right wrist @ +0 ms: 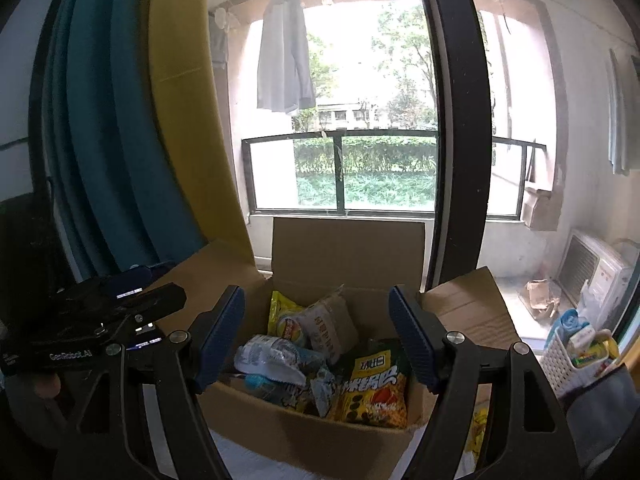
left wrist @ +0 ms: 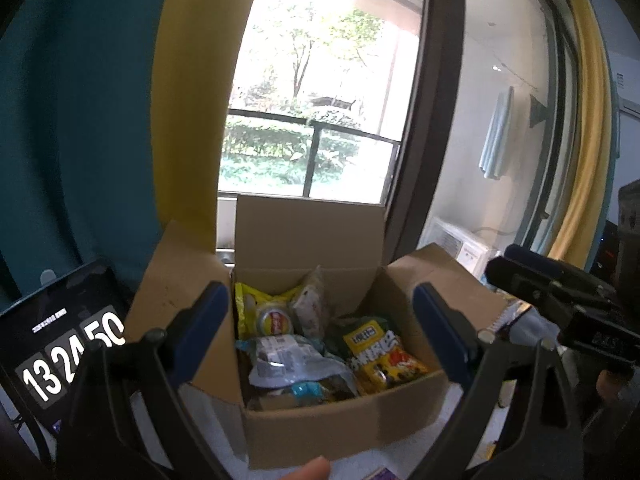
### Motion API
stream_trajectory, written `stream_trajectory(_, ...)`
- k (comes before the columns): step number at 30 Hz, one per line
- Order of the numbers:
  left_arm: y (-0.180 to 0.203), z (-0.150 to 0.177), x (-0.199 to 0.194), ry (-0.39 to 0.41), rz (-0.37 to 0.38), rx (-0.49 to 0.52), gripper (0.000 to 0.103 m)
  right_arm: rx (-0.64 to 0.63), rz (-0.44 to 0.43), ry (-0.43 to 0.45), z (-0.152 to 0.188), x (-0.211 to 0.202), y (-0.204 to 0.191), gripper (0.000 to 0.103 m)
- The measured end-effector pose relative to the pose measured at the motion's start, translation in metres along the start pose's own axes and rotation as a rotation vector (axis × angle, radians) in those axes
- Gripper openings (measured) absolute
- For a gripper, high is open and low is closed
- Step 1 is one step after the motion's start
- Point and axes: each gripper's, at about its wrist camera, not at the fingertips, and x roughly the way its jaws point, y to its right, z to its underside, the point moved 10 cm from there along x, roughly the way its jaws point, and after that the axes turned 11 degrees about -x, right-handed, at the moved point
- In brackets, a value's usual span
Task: Organize snacks
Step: 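Withdraw both tools from the box toward the orange snack bag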
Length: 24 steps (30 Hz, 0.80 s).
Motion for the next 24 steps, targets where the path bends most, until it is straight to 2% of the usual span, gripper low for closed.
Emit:
stream_trajectory(12,0.023,0.027,-0.056,-0.006,0.028,0.039,0.095,-0.003,-0.022,-0.01,0.02,-0.046,-0.022,0.077)
stream_trajectory(24,0.02,0.074,-0.087,-0.067,0.018,0.037,0.095,0.033,-0.045,-0.084,0.074,-0.073,-0.037,0.077)
